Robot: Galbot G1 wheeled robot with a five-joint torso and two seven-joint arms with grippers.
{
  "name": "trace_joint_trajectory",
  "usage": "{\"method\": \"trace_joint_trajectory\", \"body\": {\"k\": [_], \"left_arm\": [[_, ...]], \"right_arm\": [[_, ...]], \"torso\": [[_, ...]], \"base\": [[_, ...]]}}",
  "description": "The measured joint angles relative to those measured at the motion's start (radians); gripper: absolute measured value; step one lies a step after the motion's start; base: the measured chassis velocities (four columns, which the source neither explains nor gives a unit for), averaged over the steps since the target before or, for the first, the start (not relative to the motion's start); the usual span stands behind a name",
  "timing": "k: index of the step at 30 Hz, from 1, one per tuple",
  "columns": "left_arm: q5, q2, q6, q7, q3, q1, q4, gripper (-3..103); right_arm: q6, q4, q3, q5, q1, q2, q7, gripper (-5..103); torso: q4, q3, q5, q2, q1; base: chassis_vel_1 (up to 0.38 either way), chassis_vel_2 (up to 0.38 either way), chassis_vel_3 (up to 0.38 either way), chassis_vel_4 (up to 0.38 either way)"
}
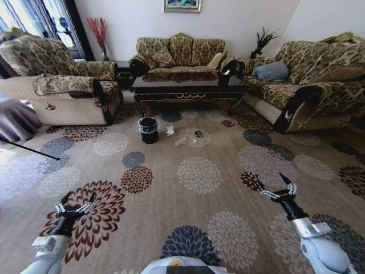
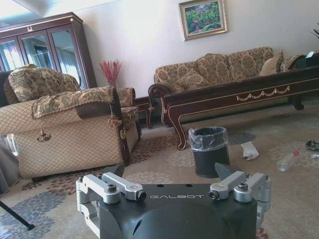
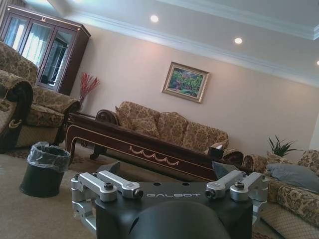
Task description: Move to the front of the table and pick up the trash from the floor, then place it into the trash bin.
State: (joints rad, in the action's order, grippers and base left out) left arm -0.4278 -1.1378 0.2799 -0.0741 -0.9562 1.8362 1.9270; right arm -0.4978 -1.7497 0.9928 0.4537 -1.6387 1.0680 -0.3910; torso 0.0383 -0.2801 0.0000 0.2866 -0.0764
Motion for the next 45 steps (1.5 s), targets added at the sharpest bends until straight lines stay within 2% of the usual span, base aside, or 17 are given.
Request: {"method": "trace_joint_trajectory", "body": {"k": [29,45], "left_arm": [[0.023,-0.056,-0.015,0.009,0.008,-0.007,0.002,100],[0.028,-0.036,-0.013,0.009,0.003,-0.019,0.002,100]], "right_arm": [[0.002,-0.008,-0.015,-0.003,0.001,0.052,0.006,100],[-0.006,-0.007,-0.010,-0.002,-0.007,0.068,0.005,100]], "torso": [[0.0001,0.087,0.0000,-0.117,0.031],[0.0000,0.138,-0.0001,-0.179,0.041]], "base": [[0.000,0.000,0.000,0.000],[0.000,0.000,0.000,0.000]]}}
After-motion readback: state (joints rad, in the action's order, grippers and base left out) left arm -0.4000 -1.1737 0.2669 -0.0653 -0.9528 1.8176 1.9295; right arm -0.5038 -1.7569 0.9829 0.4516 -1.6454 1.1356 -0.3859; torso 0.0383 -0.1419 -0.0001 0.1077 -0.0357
